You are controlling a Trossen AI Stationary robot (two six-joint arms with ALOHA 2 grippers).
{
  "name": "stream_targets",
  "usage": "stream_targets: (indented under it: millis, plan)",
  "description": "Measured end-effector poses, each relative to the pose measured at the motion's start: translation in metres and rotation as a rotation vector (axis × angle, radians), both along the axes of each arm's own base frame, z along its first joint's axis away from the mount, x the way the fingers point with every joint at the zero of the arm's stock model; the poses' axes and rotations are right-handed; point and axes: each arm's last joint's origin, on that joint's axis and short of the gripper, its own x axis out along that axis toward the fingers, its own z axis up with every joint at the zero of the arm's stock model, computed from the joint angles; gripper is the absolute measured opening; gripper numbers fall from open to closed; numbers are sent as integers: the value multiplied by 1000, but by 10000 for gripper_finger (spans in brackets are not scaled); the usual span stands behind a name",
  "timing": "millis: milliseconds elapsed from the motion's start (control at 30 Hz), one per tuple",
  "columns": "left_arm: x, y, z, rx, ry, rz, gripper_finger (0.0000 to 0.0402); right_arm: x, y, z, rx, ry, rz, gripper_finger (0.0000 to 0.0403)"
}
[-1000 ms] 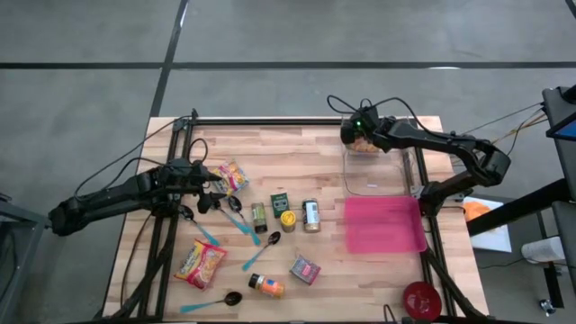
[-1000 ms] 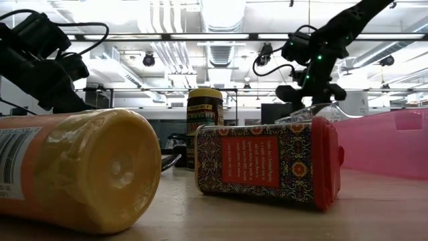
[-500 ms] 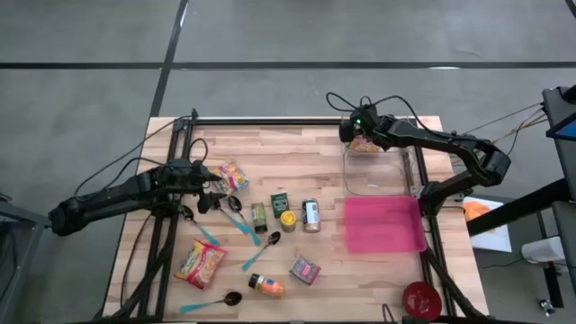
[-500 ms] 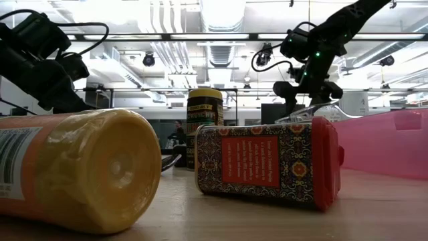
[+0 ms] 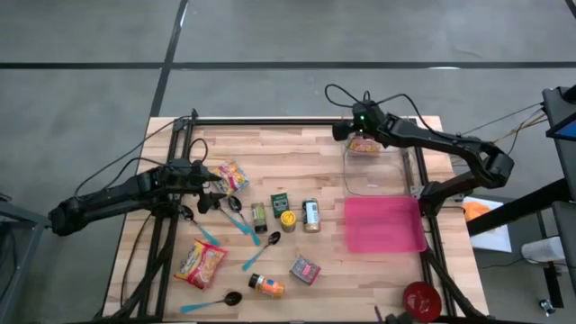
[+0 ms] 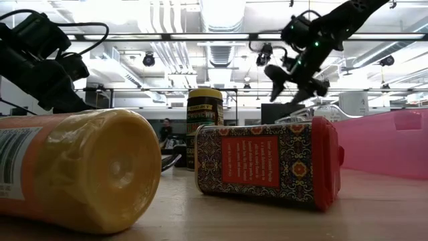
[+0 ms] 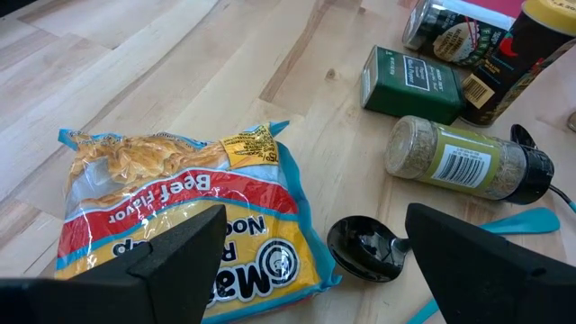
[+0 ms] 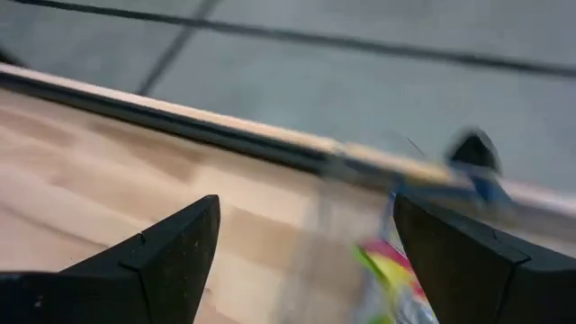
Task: Pick & Place Food Item
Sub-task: Put the light blue noodle pack into the top transparent bin
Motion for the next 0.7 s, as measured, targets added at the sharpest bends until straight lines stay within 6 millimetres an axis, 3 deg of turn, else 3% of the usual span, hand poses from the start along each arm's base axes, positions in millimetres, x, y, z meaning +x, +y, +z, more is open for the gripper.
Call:
stream_targets:
  millis: [267, 500, 700]
  plan:
    - [0, 0, 0, 0, 0, 0, 347, 26, 13, 17, -179, -100, 384, 329]
    - [0, 0, 0, 0, 0, 0, 347, 37, 24, 18, -266, -133, 810, 329]
    - [0, 0, 0, 0, 1, 0, 347, 38, 26, 19, -310, -133, 901, 329]
